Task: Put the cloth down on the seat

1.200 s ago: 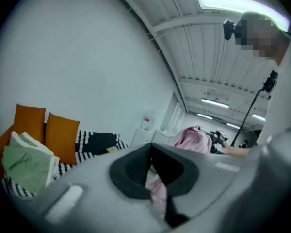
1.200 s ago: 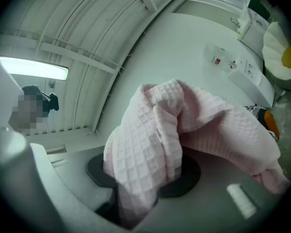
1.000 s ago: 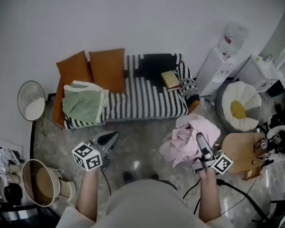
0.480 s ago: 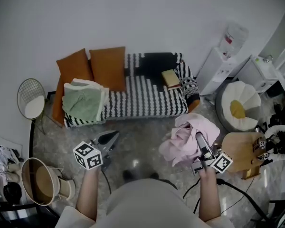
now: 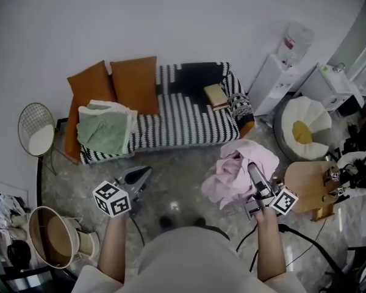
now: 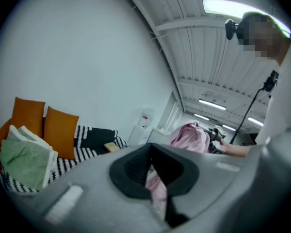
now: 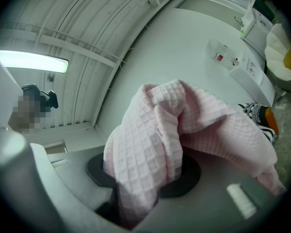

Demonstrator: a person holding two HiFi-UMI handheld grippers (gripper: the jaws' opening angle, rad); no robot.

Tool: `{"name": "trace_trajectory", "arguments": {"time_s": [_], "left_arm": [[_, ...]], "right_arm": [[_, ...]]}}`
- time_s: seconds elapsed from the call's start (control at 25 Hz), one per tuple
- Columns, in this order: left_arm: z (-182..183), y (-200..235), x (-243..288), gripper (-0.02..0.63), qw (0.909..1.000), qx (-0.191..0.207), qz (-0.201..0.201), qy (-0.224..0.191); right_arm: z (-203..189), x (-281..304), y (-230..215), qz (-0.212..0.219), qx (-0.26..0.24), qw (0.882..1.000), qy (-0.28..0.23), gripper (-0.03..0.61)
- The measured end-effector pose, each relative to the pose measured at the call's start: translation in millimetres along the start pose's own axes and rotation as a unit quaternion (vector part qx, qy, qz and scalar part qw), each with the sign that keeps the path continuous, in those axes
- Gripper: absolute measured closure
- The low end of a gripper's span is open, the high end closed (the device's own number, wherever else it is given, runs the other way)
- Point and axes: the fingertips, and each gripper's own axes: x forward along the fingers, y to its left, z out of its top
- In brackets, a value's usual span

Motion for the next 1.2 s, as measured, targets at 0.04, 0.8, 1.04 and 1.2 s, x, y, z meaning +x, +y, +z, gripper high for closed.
{"name": "trace_trajectory", "arguments": {"time_s": [0.04,0.8,1.04,1.2], "left_arm": [[1,6,-5,0.613,1.0,-0.001,-0.003,0.001],[16,41,-34,0.612,0.999,0.022,-0.034,0.02],[16,39,-34,0.612,0.9992,0.023,-0.028,0.013],[17,48,-32,0.612,0.9995,0.022,-0.019,0.011]], "right_arm": [[-5,6,2,-0.002,-0.001,1.0,0.0,0.397],[-31,40,23,-0.012,-0.015,1.0,-0.021,0.397],[-32,43,21,-0.007,-0.016,1.0,-0.013,0.397],[-34,56,10,-0.002,-0.011,1.0,-0.003,0.397]]}}
